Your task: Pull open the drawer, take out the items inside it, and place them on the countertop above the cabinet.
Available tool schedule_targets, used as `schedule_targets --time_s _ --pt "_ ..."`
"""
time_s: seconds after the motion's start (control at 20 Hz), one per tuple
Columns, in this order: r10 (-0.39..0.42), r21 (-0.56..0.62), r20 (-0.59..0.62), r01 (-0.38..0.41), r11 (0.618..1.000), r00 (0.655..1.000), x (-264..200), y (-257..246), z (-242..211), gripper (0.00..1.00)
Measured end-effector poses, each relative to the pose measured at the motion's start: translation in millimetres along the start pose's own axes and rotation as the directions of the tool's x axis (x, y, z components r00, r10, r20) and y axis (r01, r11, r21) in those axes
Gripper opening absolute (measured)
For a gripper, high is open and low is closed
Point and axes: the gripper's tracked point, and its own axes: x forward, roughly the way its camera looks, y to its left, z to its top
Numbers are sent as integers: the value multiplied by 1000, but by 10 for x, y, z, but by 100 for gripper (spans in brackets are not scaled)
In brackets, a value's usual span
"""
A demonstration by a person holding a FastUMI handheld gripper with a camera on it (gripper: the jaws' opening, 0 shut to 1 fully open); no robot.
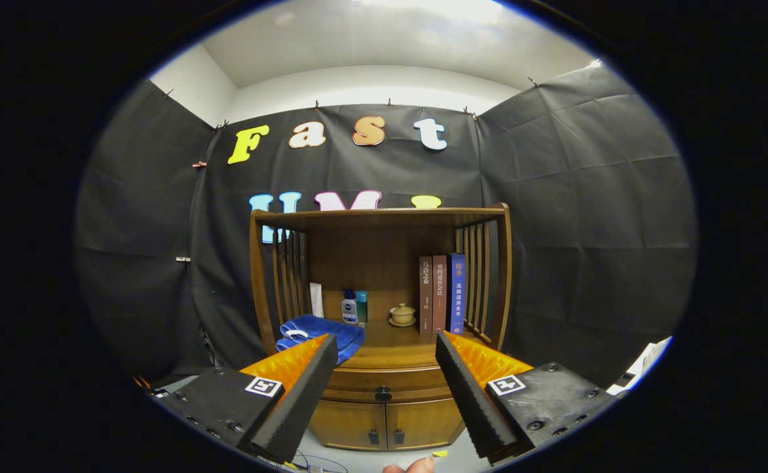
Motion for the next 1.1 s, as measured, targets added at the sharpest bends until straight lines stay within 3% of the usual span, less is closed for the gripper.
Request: schedule_targets --time_s 0.15,0.5,0.95,1.1 --pt "1 7 -14 -1 1000 1000 330 25 -273 98" --pt "32 -4 -89 -32 999 996 1114 131 -1374 98" --pt "48 22 -233 -44 999 971 1604 137 -2576 98" --pt "34 17 -265 -31 999 964 1713 127 -2765 81"
